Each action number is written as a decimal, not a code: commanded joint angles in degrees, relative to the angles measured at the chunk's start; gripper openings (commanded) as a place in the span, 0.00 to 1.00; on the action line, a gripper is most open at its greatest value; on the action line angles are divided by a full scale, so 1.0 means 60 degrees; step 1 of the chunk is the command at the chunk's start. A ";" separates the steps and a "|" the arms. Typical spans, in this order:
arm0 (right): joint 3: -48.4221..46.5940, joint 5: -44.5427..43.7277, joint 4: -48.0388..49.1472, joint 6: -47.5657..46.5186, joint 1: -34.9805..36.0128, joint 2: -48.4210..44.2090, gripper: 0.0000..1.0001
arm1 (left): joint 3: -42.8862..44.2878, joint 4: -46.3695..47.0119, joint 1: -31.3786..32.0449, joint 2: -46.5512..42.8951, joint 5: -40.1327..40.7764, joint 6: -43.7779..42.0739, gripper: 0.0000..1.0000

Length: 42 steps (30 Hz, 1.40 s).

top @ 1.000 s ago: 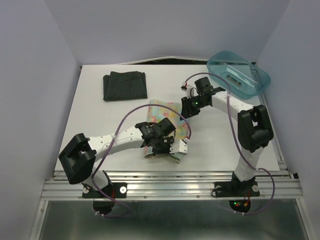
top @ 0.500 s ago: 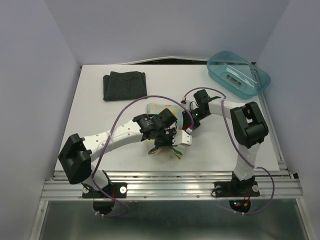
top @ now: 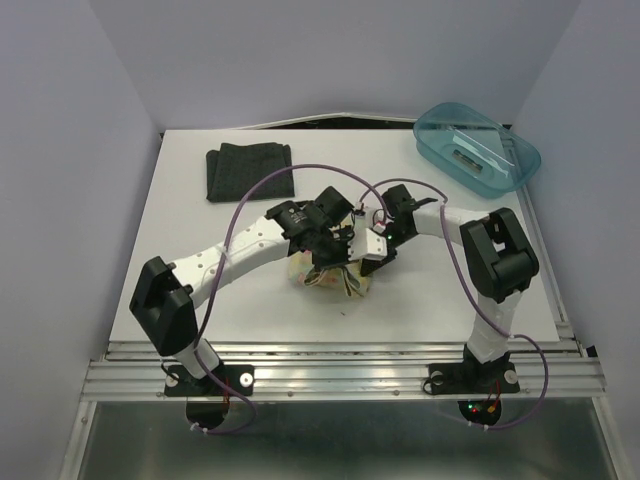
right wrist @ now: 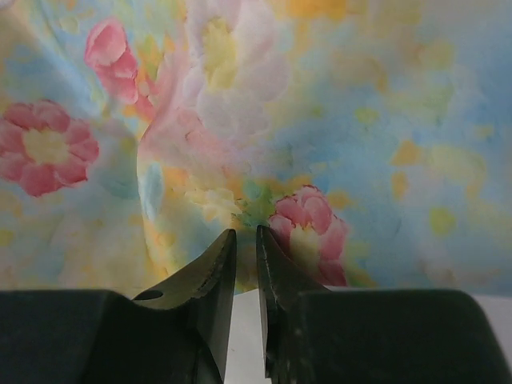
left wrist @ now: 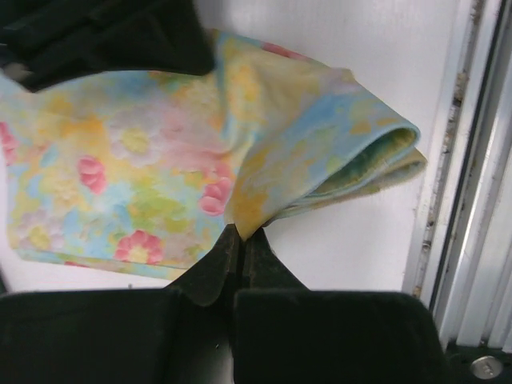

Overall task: Fold and stack the skirts
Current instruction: Fold the skirt

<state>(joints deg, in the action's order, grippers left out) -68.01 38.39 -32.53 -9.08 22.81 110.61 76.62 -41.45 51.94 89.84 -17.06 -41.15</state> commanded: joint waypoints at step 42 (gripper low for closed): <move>-0.7491 -0.2298 -0.0994 -0.0551 -0.0183 0.3656 0.69 | 0.0369 -0.1059 -0.0439 -0.0677 -0.0994 -0.0994 0.00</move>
<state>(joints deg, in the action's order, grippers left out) -112.90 22.76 -39.40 -12.01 21.71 133.64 78.35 -45.80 49.04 88.64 -20.95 -46.26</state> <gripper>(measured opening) 0.711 0.045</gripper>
